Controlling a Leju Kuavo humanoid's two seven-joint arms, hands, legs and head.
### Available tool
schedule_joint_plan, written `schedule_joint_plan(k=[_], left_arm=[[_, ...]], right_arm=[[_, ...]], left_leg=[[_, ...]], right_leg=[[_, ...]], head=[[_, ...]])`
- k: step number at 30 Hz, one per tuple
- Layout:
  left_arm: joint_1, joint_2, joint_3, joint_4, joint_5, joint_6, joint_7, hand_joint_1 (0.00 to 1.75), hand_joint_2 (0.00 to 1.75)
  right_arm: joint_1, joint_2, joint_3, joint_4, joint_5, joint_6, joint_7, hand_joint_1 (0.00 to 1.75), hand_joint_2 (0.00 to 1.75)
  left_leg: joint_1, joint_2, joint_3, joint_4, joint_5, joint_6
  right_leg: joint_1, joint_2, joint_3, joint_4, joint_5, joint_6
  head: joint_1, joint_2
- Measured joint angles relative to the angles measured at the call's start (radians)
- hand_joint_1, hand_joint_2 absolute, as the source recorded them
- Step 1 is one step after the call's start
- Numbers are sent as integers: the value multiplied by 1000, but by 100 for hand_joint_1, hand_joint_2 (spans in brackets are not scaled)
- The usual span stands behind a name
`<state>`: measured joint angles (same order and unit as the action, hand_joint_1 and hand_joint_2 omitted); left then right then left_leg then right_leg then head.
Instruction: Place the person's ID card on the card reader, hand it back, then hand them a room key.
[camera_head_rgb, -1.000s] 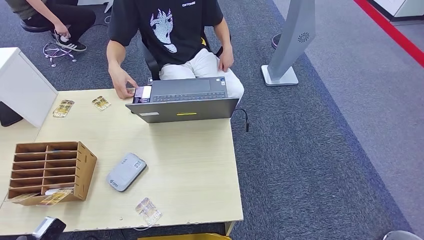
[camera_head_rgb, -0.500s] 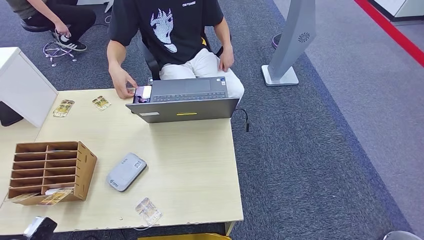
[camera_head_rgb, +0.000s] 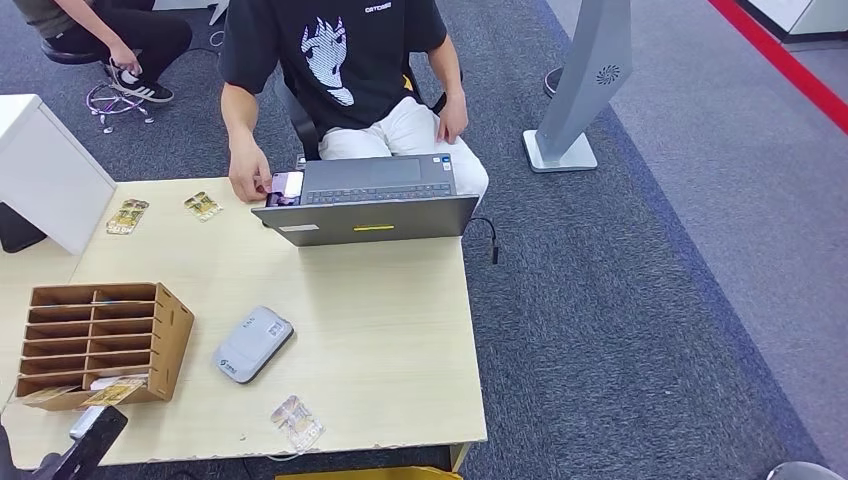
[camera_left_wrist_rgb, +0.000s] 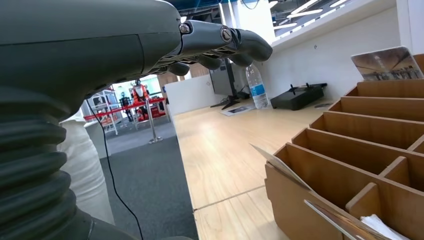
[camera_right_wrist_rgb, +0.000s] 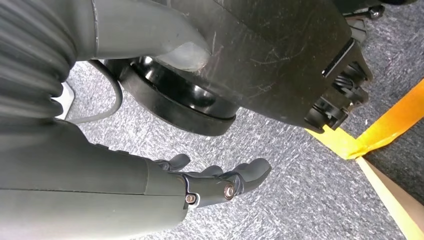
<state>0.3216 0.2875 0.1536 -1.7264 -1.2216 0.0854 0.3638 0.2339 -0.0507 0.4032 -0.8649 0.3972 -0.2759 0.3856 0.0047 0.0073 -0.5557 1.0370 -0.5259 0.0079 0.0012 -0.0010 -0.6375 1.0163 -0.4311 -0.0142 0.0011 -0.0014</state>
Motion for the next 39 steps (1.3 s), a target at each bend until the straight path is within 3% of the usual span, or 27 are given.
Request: schedule_joint_plan(k=[6,16,39], left_arm=[[-25,-14,-6,44,8,20,-2,0,175],[-43,-44,-12,80,10,142,-66,0,175],[-68,-71,-67,119,99,192,-133,0,175]], right_arm=[[-3,0,0,8,0,-8,1,0,175],[-3,0,12,9,-16,-14,8,0,175],[-6,-1,48,8,-53,-38,7,0,175]], left_leg=[[0,0,0,0,0,0],[0,0,0,0,0,0],[0,0,0,0,0,0]], right_leg=[[0,0,0,0,0,0],[0,0,0,0,0,0],[0,0,0,0,0,0]], head=[[0,0],[0,0],[0,0]])
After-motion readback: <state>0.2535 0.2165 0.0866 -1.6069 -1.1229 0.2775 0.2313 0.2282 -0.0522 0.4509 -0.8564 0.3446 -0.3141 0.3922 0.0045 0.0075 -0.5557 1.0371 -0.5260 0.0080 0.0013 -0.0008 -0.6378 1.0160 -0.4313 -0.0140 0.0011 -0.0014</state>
